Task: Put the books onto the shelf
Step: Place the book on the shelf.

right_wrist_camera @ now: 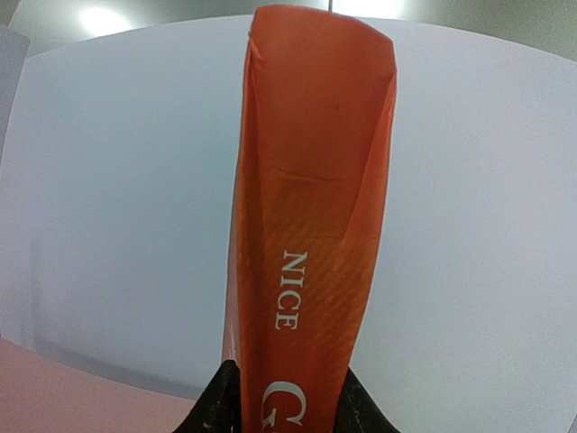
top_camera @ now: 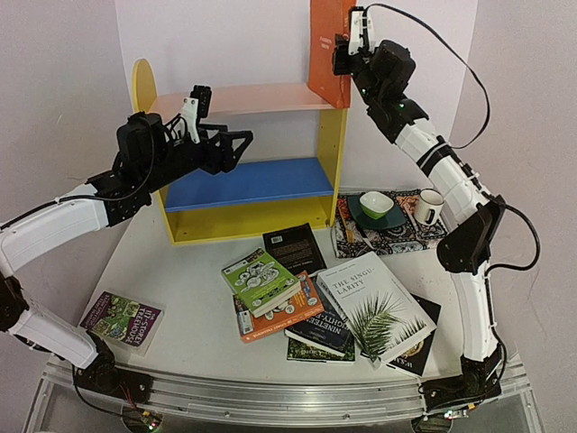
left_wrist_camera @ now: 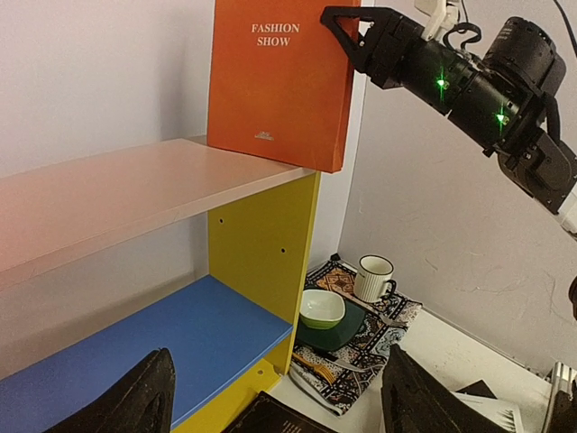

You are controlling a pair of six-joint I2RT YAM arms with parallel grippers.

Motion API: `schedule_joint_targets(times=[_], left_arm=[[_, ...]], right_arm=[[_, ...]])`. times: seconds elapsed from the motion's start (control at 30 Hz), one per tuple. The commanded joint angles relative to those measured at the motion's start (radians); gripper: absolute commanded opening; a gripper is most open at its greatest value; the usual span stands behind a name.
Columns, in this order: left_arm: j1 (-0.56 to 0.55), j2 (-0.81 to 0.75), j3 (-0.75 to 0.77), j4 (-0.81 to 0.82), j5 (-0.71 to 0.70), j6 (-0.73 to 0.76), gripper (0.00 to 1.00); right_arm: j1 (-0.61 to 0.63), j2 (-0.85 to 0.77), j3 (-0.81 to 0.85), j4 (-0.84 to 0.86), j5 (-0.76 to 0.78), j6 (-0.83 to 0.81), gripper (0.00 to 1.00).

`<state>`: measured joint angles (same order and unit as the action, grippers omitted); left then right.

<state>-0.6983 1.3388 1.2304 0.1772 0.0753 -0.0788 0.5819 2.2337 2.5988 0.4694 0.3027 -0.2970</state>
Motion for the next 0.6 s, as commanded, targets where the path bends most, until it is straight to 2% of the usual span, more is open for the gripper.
schedule_joint_targets(times=[0.0, 0.17, 0.3, 0.47, 0.57], left_arm=[[0.008, -0.015, 0.037, 0.024, -0.021, 0.013, 0.8], [0.012, -0.028, 0.023, 0.017, -0.037, 0.023, 0.8], [0.017, -0.043, 0.007, 0.012, -0.045, 0.027, 0.8], [0.02, -0.062, -0.004, 0.001, -0.037, 0.026, 0.8], [0.021, -0.076, -0.01, -0.007, -0.037, 0.027, 0.8]], right_arm=[[0.009, 0.029, 0.037, 0.081, -0.004, -0.076, 0.41], [0.009, 0.061, 0.077, 0.076, -0.003, -0.073, 0.43], [0.008, 0.056, 0.063, 0.077, 0.004, -0.071, 0.67], [0.009, 0.027, 0.03, 0.068, 0.005, -0.049, 0.74], [0.009, -0.002, 0.01, 0.045, 0.0, -0.036, 0.86]])
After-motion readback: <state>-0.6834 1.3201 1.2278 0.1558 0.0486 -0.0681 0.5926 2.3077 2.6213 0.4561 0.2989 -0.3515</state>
